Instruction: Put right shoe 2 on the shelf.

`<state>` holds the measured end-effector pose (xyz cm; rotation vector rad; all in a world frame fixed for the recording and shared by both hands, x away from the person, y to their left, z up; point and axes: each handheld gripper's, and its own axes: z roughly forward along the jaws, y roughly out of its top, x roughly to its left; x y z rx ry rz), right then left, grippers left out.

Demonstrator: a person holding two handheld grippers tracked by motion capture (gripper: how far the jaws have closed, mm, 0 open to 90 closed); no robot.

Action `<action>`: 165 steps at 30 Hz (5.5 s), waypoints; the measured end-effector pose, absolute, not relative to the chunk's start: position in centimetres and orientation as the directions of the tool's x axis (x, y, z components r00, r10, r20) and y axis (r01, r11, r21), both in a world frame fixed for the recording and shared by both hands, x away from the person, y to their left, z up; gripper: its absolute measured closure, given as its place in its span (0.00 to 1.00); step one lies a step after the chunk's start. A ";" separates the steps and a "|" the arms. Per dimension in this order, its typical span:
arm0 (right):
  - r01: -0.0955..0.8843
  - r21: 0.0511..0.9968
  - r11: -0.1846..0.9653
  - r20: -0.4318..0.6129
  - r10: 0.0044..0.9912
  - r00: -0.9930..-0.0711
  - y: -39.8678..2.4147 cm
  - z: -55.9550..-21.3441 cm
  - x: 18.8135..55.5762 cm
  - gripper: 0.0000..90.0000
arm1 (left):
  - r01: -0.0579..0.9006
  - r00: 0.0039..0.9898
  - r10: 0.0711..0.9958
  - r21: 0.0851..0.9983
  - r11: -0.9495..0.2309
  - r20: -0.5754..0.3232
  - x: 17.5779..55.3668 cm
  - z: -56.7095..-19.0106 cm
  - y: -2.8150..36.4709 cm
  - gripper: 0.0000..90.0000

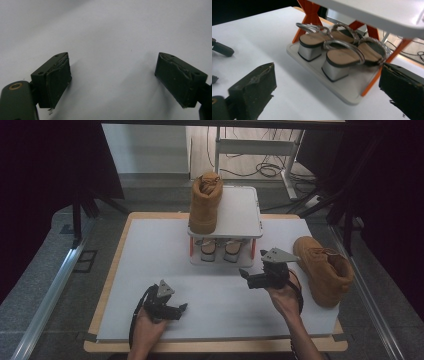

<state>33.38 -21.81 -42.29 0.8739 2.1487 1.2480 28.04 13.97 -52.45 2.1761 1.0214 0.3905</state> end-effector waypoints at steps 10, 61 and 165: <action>0.302 0.882 0.361 -0.107 0.779 -0.618 -23.9 -43.5 32.0 0.00 | 0.555 0.647 0.762 0.697 -0.454 -0.019 28.1 -52.4 14.0 0.15; 0.397 0.891 0.219 -0.034 0.905 -0.425 -34.0 -47.0 25.1 0.00 | 0.558 0.645 0.764 0.696 -0.453 -0.021 28.0 -52.4 14.0 0.15; 0.380 0.921 0.089 -0.039 0.990 -0.138 -42.5 -46.0 30.3 0.33 | 0.559 0.645 0.764 0.695 -0.452 -0.021 28.1 -52.4 14.0 0.14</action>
